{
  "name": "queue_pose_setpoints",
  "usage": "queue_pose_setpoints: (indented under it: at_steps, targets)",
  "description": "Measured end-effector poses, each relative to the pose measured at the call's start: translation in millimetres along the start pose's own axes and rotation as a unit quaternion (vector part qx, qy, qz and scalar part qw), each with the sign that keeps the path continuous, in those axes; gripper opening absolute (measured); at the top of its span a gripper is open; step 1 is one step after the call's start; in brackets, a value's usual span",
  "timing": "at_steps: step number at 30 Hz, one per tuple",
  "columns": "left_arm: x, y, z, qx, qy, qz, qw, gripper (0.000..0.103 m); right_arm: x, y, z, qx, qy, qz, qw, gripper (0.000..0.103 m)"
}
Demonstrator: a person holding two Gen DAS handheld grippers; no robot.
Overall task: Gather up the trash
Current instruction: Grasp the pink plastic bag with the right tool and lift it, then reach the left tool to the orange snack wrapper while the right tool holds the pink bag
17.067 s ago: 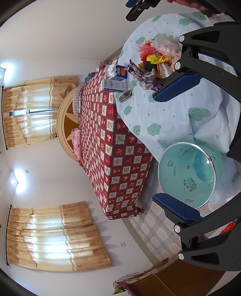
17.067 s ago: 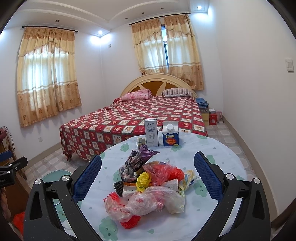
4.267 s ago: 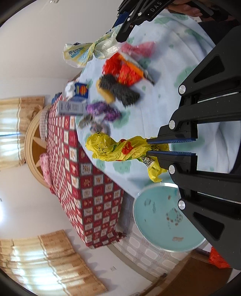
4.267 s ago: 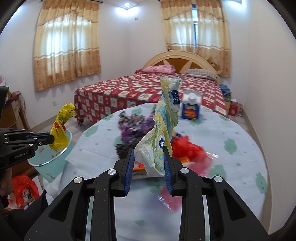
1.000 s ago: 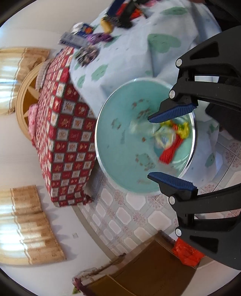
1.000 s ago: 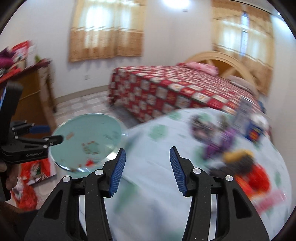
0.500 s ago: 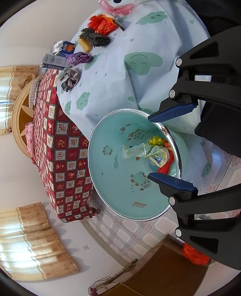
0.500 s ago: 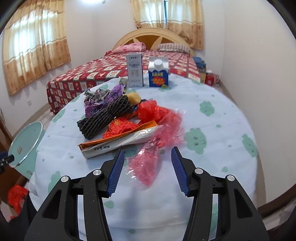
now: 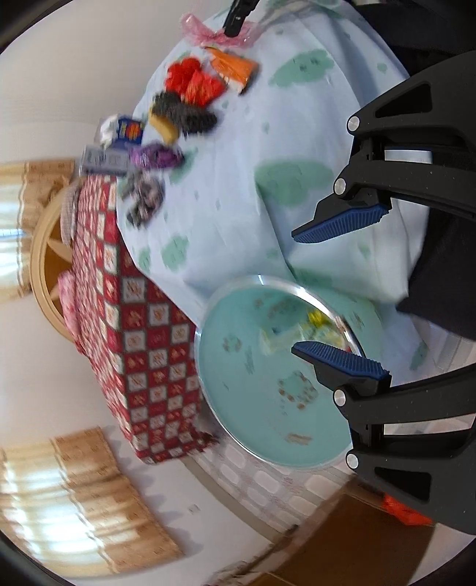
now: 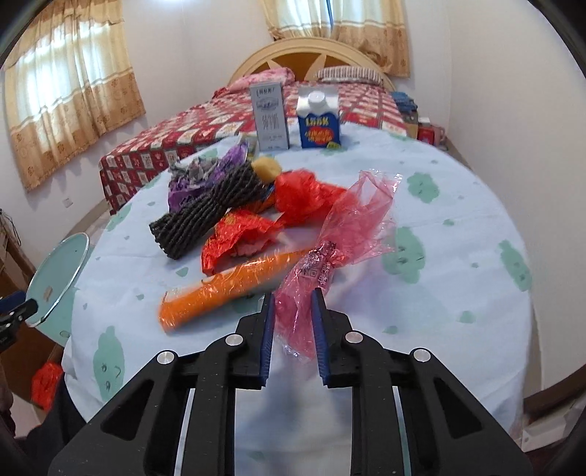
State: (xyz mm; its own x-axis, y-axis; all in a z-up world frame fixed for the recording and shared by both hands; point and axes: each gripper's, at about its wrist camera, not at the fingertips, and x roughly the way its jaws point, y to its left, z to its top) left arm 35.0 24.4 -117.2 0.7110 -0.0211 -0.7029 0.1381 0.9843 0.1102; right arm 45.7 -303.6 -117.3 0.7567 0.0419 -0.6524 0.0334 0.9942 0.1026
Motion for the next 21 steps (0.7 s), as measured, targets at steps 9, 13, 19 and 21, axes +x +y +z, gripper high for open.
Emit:
queue_pose_setpoints:
  at_steps: [9, 13, 19, 21]
  targets:
    - [-1, -105, 33, 0.057, -0.025, -0.079, 0.995, 0.055, -37, -35, -8, 0.005, -0.019, -0.01, 1.0, 0.02]
    - [3, -152, 41, 0.083, -0.023, -0.105, 0.9907, 0.055, -49, -61, -15, 0.027, -0.024, -0.017, 0.999, 0.02]
    - [17, -206, 42, 0.122, -0.005, -0.126, 0.9845, 0.055, -56, -82, -30, 0.04, -0.03, -0.018, 0.999, 0.02]
    - [26, -220, 39, 0.136, 0.011, -0.135, 0.9814, 0.055, -54, -85, -34, 0.046, -0.029, -0.014, 0.998, 0.02]
